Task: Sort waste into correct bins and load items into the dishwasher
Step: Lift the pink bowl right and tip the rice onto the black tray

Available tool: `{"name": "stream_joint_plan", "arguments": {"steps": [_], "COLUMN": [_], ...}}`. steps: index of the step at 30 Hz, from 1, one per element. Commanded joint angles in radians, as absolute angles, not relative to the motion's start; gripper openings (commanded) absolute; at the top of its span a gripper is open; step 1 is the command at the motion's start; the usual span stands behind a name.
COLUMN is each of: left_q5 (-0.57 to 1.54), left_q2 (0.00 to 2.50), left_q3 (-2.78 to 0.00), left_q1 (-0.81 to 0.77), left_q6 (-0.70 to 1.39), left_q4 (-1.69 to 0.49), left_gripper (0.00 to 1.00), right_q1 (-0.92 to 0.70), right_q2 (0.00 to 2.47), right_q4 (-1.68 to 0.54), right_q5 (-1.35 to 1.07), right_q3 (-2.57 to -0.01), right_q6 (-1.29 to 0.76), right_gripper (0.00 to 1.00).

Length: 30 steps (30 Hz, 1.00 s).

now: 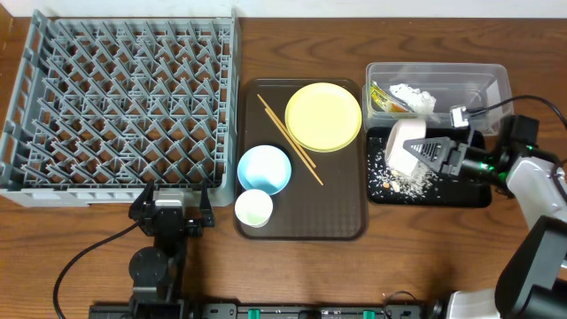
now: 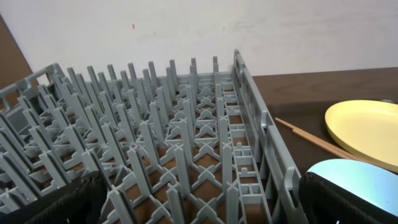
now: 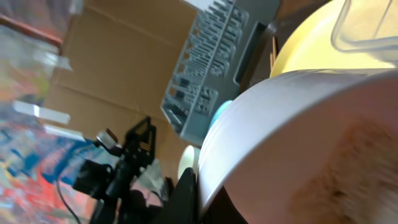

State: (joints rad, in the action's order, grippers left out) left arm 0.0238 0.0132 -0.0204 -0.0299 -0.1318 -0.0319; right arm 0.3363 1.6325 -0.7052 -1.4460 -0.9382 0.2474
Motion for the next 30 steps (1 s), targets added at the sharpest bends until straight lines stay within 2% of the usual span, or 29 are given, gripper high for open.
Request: {"name": "stream_joint_plan", "arguments": {"steps": [1,22,30], "left_q5": [0.015,0.014,0.014], "left_q2": [0.007,0.007,0.007], "left_q3": [-0.004,-0.004,-0.004], "left_q1": [-0.034,-0.034,-0.034], "left_q6": [-0.138,-0.138,-0.138], "left_q4": [-0.071,-0.071,-0.072], "left_gripper": [0.99,0.99,0.99], "right_q1": [0.355,0.360,0.360], "right_q2": [1.670,1.707,1.694], "right_q4": [-0.702,-0.695,-0.667], "right_q5": [-1.560,-1.560,-1.560], "right_q3": [-0.932,-0.933,-0.934], "right_q6": [0.266,0.117,0.127], "right_gripper": [0.01,0.01,0.01]}}
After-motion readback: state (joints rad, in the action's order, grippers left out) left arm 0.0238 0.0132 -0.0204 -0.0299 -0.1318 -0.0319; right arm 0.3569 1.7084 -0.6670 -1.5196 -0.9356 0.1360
